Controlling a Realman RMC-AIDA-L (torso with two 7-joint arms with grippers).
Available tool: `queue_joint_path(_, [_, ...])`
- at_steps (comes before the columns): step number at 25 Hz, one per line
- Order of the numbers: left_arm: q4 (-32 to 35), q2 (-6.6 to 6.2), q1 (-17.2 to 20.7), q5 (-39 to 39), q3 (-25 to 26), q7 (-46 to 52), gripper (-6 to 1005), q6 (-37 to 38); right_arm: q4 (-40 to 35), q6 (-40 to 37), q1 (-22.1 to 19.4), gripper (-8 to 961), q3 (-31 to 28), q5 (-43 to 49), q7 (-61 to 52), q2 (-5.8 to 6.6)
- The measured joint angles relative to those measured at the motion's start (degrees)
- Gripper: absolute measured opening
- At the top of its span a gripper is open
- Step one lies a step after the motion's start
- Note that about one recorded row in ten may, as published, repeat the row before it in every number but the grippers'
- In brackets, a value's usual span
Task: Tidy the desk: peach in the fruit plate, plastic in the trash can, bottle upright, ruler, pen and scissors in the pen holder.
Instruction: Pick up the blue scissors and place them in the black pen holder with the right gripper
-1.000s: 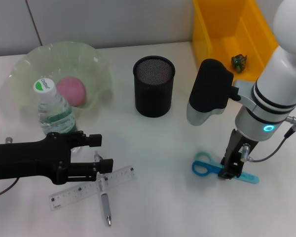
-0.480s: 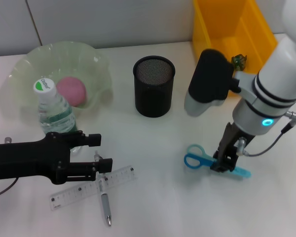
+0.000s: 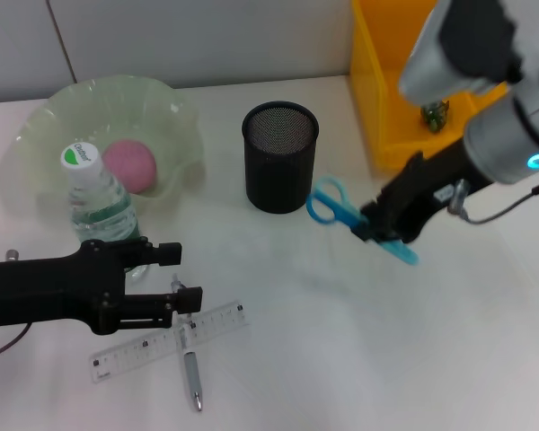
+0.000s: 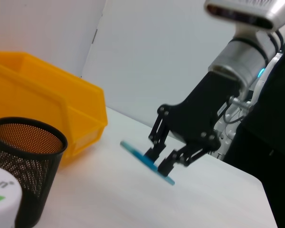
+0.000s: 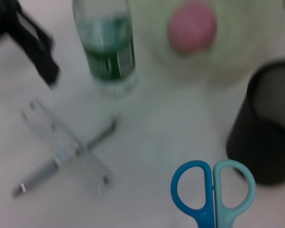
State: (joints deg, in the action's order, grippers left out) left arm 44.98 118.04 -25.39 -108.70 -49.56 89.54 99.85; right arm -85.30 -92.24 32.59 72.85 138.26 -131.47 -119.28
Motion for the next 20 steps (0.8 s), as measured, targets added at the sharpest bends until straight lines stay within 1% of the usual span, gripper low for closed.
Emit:
queue_joint_path(1, [-0.02,0.0,0.0,0.0,0.12,-0.15,812,0.0,0.0,0.0,0.0,219,0.0,0.0,0.0,0.0])
queue_joint_path(3, [-0.1,0.04,-0.11,-0.01,0.17,-0.22,812,0.0,-0.4,3.85,-2.69,219,-3.38,-7.21,5.17,0.0])
queue_joint_path(4, [-0.11,0.05,-0.13,-0.01,0.17,-0.23,812,-0.01,-0.4,3.85,-2.69,219,-3.38,-7.21,5.17,0.0])
queue_joint_path(7, [-0.09,0.07,-0.18,-0.02,0.17,-0.24,812,0.0,1.0,8.04,-4.37,220,-4.17,-12.42,9.37,0.04])
queue_joint_path(8, [-0.09,0.07,-0.18,-0.02,0.17,-0.24,812,0.0,1.0,8.04,-4.37,220,-4.17,-12.42,9.37,0.04])
queue_joint_path(9, [-0.09,0.08,-0.27,-0.02,0.17,-0.25,812,-0.01,1.67,9.62,-4.77,220,-4.21,-14.1,10.68,0.06])
queue_joint_path(11, [-0.15,0.08,-0.36,-0.02,0.17,-0.25,812,0.0,5.36,16.22,-5.69,220,-4.28,-20.98,16.47,0.05])
queue_joint_path(12, [-0.15,0.08,-0.36,-0.02,0.17,-0.25,812,0.0,5.36,16.22,-5.69,220,-4.28,-20.98,16.47,0.05])
queue_joint_path(15, [-0.16,0.08,-0.37,-0.02,0.17,-0.25,812,0.0,9.36,20.85,-5.86,220,-4.12,-26.52,21.14,0.02])
queue_joint_path(16, [-0.16,0.08,-0.37,-0.02,0.18,-0.26,812,0.01,9.36,20.85,-5.86,220,-4.12,-26.52,21.14,0.02])
queue_joint_path(17, [-0.16,0.08,-0.37,-0.02,0.17,-0.27,812,0.02,12.25,24.03,-5.59,220,-3.77,-29.09,23.74,0.01])
queue_joint_path(18, [-0.16,0.08,-0.37,-0.02,0.17,-0.29,812,0.04,12.25,24.03,-5.59,220,-3.77,-29.09,23.74,0.01])
queue_joint_path(20, [-0.16,0.08,-0.37,-0.02,0.17,-0.32,812,0.05,15.17,26.83,-5.11,220,-3.56,-31.64,26.34,-0.02])
